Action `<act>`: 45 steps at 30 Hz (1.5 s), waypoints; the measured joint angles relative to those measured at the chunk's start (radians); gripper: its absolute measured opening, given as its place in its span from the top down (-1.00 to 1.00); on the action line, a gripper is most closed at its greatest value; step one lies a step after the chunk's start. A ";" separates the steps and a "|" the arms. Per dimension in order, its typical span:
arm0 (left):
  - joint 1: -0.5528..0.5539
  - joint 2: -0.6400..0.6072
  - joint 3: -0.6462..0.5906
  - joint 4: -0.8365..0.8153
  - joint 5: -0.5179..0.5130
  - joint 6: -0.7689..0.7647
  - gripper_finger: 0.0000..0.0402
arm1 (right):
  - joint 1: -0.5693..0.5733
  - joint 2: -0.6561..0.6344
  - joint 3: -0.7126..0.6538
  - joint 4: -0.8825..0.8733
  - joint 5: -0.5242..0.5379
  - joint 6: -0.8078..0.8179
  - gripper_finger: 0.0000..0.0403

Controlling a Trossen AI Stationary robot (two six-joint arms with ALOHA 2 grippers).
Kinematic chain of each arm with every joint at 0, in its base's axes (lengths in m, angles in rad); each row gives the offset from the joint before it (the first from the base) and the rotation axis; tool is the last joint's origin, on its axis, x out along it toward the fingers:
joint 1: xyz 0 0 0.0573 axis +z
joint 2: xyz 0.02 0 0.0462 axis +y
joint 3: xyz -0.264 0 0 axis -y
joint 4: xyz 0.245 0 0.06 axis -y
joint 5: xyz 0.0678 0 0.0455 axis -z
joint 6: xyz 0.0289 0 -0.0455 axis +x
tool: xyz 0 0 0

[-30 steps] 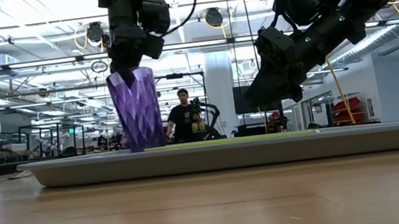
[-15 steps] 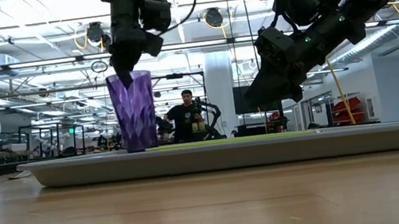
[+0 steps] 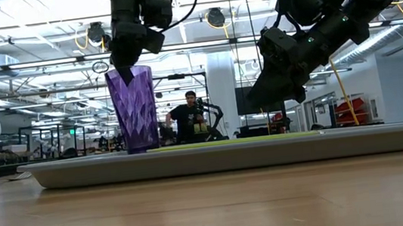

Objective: Pick and place plate/cup/fork/spoon on tray
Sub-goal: Put the purple cup on the gray serving tray to the top left of the green plate

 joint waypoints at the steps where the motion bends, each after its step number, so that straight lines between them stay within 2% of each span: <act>1: 0.000 0.000 0.000 0.001 0.000 0.000 0.95 | 0.000 0.000 0.000 0.000 0.000 0.000 0.29; 18: -0.005 0.011 -0.055 0.023 -0.010 -0.011 0.95 | 0.000 0.000 0.000 -0.007 0.000 -0.003 0.29; 34: -0.005 0.013 -0.057 0.022 -0.017 -0.003 0.66 | 0.000 0.000 0.000 -0.008 0.000 -0.003 0.29; 45: -0.006 0.013 -0.014 0.023 -0.016 0.008 0.63 | 0.000 0.000 0.000 -0.008 0.000 -0.010 0.29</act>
